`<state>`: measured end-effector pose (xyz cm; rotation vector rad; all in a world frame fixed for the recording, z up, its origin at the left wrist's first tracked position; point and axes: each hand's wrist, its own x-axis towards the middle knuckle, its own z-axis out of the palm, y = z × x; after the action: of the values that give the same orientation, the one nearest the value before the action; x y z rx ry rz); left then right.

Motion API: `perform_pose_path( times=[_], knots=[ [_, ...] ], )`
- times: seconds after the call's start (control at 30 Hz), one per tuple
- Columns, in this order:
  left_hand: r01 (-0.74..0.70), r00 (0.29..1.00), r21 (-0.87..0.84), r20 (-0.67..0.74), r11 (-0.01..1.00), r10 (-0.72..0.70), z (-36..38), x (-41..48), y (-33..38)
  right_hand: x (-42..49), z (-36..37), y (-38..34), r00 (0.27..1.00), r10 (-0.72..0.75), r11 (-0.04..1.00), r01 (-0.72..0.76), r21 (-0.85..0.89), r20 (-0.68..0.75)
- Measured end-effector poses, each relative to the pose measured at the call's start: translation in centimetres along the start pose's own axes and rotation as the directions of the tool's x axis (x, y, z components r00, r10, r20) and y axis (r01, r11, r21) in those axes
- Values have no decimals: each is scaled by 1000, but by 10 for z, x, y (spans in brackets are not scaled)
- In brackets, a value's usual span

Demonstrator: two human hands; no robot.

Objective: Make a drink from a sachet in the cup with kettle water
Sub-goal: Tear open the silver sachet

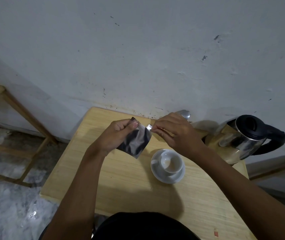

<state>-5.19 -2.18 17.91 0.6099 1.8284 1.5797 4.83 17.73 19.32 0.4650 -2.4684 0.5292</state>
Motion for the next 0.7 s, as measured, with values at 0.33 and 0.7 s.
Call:
perform_pose_path(
  times=[0.33, 0.7],
  knots=[
    [43, 994, -61, -101, 997, -49, 1, 3, -17, -26, 1, -10, 951, 286, 941, -256, 223, -114],
    [79, 976, -131, -192, 988, -103, 13, 6, -31, -52, 7, -32, 767, 590, 791, -486, 373, -252]
  ],
)
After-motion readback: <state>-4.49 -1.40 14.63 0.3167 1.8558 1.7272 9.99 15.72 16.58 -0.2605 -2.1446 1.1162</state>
